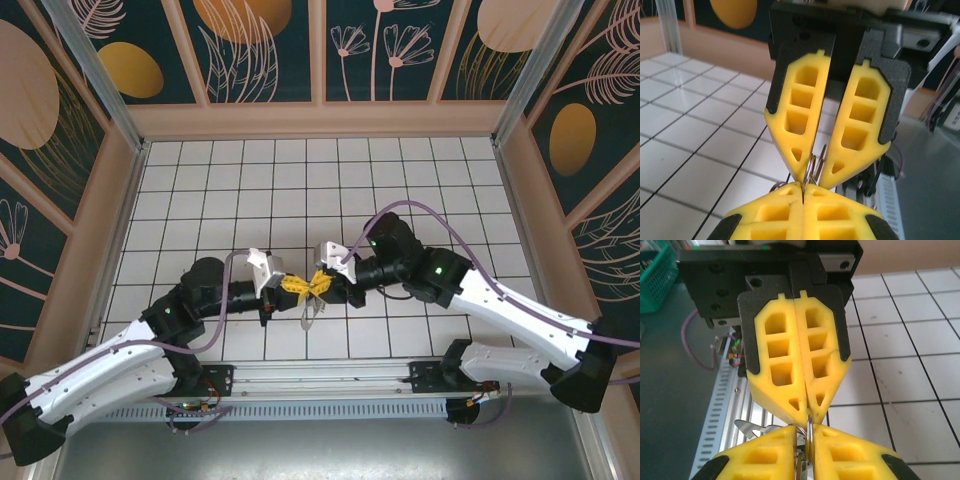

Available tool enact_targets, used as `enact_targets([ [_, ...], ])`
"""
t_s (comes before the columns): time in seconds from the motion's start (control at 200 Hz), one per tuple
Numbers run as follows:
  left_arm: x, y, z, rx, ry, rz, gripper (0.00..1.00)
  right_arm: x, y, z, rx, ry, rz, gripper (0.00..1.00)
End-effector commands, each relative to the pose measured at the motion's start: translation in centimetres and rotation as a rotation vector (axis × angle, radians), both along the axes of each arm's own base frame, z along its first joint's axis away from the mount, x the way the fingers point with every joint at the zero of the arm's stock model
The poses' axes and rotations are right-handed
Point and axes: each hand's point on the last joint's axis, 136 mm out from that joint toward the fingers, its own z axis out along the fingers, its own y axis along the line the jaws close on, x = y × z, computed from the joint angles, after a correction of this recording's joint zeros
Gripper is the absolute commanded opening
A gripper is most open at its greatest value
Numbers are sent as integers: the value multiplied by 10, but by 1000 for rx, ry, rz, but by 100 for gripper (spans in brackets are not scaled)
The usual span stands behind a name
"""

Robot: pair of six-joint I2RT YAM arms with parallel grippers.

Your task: Put the keys on the keyring

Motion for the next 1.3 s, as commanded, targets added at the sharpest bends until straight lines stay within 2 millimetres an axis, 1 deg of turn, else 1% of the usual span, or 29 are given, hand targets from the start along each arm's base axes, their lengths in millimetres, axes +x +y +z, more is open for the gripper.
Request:
enact_targets([
  [0.0,-21,2,59,-257,-90,-89,0,-5,5,11,93,6,17,16],
  [0.115,-23,4,61,-297,-91,-99,0,-7,4,18,137,2,25,12],
  [0.17,-23,3,60,-298,-86,-102,0,-8,4,20,145,4,28,7],
  [0.225,-23,1,58,-291,-79,-106,0,-7,4,21,146,3,27,0],
  [0.345,-16,-6,49,-219,-58,-97,0,-3,4,19,123,-6,12,0],
  [0.43,-6,-10,35,-111,-48,-56,0,1,4,15,71,-13,4,0],
  [0.52,2,-12,28,-17,-57,-29,16,7,7,7,1,-15,3,0],
  [0.561,5,-13,24,18,-59,-26,18,8,8,3,-26,-13,6,0],
  [0.646,8,-16,20,65,-61,-24,20,10,11,-3,-72,-1,24,0],
  [0.711,8,-17,18,75,-63,-31,18,10,13,-8,-98,7,33,0],
  [0.791,6,-18,17,68,-58,-46,5,12,14,-11,-113,10,31,0],
  [0.821,4,-18,17,60,-57,-53,0,12,14,-12,-114,12,32,0],
  [0.966,0,-15,22,10,-66,-58,0,10,13,-10,-95,18,27,0],
  [1.071,-5,-11,37,-59,-89,-61,0,8,11,-9,-63,30,19,10],
  [1.196,-13,-5,57,-180,-110,-76,0,3,9,-5,4,43,15,12],
  [1.296,-16,-1,64,-233,-117,-78,0,0,7,1,65,48,8,12],
])
